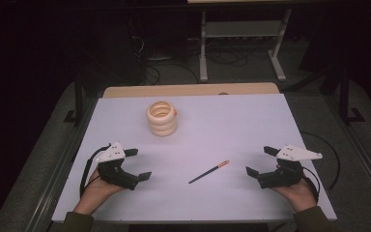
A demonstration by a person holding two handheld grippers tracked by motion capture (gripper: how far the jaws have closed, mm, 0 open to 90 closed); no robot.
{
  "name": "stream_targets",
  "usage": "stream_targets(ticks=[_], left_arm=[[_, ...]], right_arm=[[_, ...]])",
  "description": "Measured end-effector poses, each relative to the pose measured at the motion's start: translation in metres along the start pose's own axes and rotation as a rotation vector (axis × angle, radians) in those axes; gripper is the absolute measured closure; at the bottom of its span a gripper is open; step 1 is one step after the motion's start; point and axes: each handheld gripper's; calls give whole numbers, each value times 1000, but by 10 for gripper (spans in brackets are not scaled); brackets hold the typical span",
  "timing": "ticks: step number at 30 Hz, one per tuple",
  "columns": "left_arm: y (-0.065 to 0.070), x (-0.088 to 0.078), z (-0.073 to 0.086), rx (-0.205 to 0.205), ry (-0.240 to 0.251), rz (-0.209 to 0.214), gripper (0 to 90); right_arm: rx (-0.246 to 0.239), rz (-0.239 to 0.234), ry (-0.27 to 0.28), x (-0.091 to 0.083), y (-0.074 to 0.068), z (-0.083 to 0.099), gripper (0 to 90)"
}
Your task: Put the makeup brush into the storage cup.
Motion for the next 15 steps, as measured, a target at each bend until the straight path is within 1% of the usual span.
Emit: stream_targets(ticks=[5,8,15], left_arm=[[3,2,-3,2,-6,9,22],[4,4,-5,5,1,15,22],[5,7,-8,11,-1,19,22]], right_arm=[[1,0,-9,0,1,-2,0],[8,-4,-14,0,1,-3,0],[-1,-5,-15,0,1,-4,0]])
Point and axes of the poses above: each handheld gripper's, and its own axes: x roughly forward along the jaws, z roughly out of its underside, y roughly to its right, and after that the axes turned 14 degrees about -x, right-handed
